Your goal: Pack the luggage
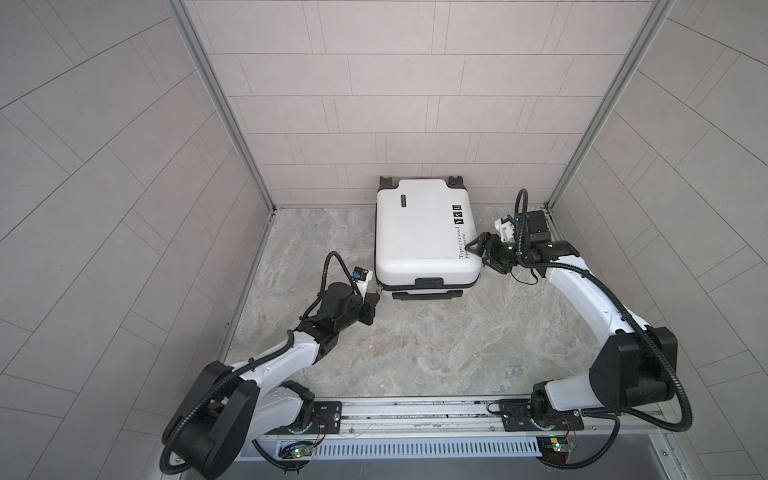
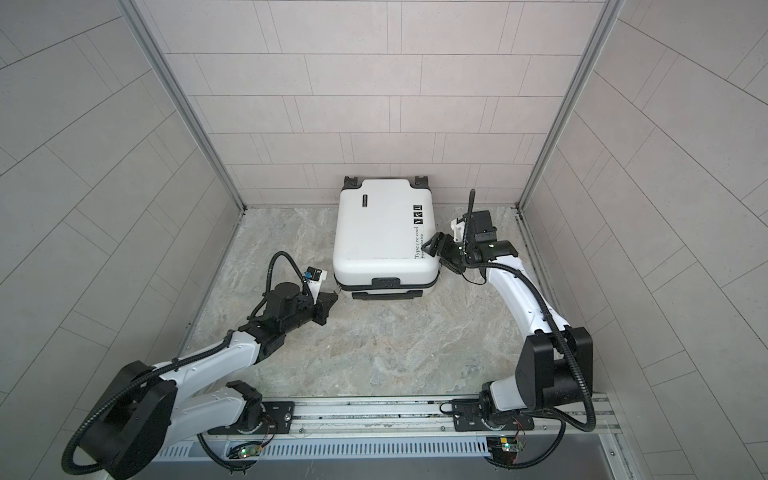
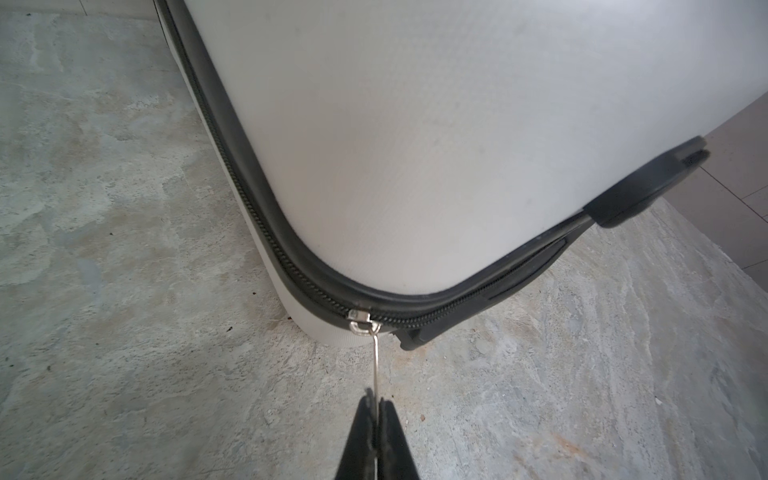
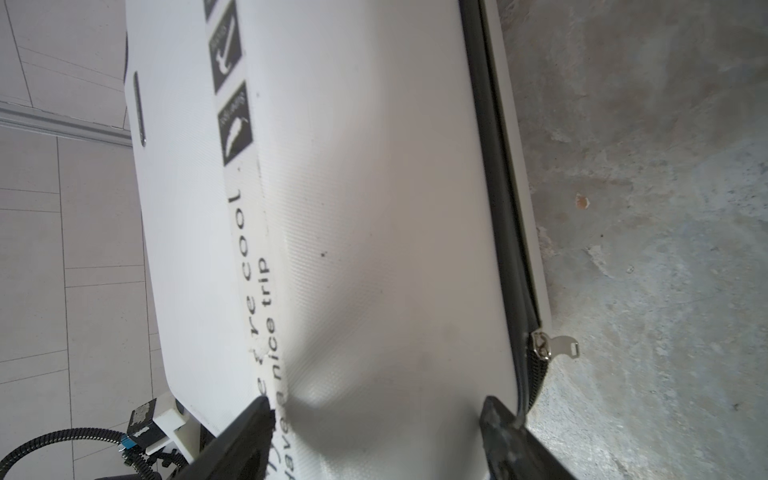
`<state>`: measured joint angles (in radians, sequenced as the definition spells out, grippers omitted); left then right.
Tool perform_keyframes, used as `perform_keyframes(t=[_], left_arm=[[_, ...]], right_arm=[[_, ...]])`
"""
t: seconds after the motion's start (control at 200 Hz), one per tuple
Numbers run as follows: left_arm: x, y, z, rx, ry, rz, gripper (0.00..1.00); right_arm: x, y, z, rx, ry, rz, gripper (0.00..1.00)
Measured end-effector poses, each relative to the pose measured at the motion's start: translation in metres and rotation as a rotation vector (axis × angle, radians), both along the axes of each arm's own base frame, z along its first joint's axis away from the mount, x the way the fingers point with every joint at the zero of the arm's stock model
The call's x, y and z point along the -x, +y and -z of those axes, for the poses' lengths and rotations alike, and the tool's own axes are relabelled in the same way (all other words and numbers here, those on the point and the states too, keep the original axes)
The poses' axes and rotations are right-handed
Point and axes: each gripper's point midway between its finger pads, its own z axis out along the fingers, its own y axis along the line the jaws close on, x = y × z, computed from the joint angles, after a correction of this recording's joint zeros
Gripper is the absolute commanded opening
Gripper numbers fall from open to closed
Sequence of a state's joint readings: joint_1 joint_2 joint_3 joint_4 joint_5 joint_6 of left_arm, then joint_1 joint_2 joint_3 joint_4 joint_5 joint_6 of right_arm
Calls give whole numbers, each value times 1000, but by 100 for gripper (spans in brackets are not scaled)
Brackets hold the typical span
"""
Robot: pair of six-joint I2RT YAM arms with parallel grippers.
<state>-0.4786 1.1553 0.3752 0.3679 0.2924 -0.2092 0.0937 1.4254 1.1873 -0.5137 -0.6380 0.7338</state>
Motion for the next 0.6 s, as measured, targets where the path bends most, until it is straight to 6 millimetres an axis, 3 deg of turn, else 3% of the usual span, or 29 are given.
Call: perform_keyframes(t=[0.6], left_arm=[[14, -34, 0, -9, 16, 76, 0]], right_arm=[[-14, 7, -1, 4, -57, 48, 77]])
